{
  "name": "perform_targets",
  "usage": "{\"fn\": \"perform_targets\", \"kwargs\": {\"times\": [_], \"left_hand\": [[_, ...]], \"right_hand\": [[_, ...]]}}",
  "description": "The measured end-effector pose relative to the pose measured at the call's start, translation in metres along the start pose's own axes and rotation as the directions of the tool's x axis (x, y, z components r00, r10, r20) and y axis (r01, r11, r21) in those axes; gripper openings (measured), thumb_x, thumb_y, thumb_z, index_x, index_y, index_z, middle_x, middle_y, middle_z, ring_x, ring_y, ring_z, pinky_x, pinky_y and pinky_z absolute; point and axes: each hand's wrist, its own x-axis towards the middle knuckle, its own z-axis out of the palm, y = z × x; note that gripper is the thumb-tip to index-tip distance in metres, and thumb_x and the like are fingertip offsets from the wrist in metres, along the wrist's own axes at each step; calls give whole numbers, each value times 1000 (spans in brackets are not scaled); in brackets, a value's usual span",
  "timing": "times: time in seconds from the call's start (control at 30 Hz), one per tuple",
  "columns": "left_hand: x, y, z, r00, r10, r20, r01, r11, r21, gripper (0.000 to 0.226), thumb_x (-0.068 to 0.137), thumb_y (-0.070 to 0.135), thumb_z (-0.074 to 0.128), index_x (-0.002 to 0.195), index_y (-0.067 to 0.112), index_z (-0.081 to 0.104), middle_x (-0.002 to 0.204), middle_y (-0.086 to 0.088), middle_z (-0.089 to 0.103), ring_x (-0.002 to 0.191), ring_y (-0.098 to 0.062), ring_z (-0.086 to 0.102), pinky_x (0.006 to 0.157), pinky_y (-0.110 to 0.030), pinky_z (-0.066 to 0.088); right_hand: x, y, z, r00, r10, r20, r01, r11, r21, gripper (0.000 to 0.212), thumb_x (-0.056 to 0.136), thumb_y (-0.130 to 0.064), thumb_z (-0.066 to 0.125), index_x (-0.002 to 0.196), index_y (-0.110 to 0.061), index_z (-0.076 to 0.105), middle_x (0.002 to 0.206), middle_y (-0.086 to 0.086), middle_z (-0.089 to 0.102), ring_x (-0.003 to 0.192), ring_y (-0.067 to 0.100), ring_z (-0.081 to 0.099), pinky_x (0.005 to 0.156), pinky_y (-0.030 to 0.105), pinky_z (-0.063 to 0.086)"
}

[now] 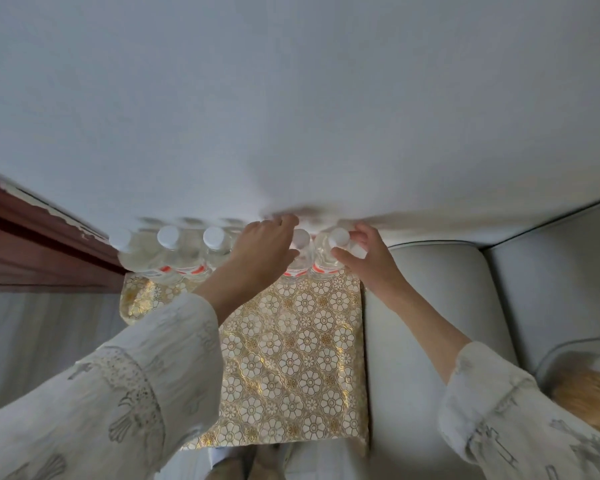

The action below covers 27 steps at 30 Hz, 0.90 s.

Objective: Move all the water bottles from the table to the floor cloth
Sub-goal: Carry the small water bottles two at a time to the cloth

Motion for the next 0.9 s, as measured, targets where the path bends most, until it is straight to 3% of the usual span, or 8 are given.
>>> {"fn": "perform_targets", "kwargs": {"times": [0.07,0.13,0.23,0.3,0.47,0.67,0.77,0.9], "left_hand": [[-16,-2,-10,999,-17,-41,15,998,-57,47,88,21,54,129,9,36,129,-13,53,119,-30,49,102,-40,36],[-38,-3,-24,997,-43,-66,35,992,-119,47,89,22,53,132,10,36,133,-13,50,125,-28,43,105,-40,34],[-72,-3,-55,994,-64,-87,45,977,-207,48,90,23,51,133,11,35,136,-11,47,128,-25,40,105,-38,33],[-98,-6,-79,990,-95,-106,62,958,-280,47,91,24,51,133,12,36,136,-11,47,126,-25,42,103,-36,34],[-194,-21,-134,933,-328,-149,201,818,-540,39,90,24,52,126,11,44,125,-9,57,115,-22,53,96,-31,39],[-322,-34,-166,705,-654,-274,329,644,-690,30,90,27,53,118,18,52,109,3,63,99,-10,57,82,-21,40],[-386,-31,-171,534,-777,-334,356,565,-744,27,89,22,54,116,17,55,110,-1,65,101,-11,58,83,-19,40],[-464,1,-166,230,-884,-406,337,464,-819,22,89,18,54,111,14,57,98,3,64,92,-11,60,81,-19,46]], "right_hand": [[-15,-11,1,1000,9,-27,-10,999,-40,59,80,-21,65,130,-19,35,117,-7,47,102,3,42,76,2,38],[-35,-26,4,999,17,-31,-21,992,-125,56,82,-23,63,130,-16,37,112,-10,46,104,5,42,70,-2,33],[-68,-63,8,999,17,52,-3,966,-260,53,87,-31,56,133,-15,36,134,0,46,121,16,43,95,20,33],[-92,-95,14,995,-16,96,44,952,-303,49,88,-34,54,131,-15,40,136,4,47,122,18,45,96,30,35],[-156,-172,52,958,-148,244,210,944,-253,43,89,-36,51,127,-17,44,127,-1,53,116,11,49,89,21,38],[-216,-243,123,798,-309,518,452,875,-175,40,90,-38,48,126,-22,44,103,-20,52,96,-7,52,65,3,41],[-246,-265,159,677,-359,643,539,836,-101,37,90,-34,49,125,-21,46,103,-16,53,90,-12,50,67,1,42],[-300,-272,191,492,-374,786,599,801,6,35,88,-31,54,121,-19,52,103,-13,58,97,0,57,86,19,46]]}}
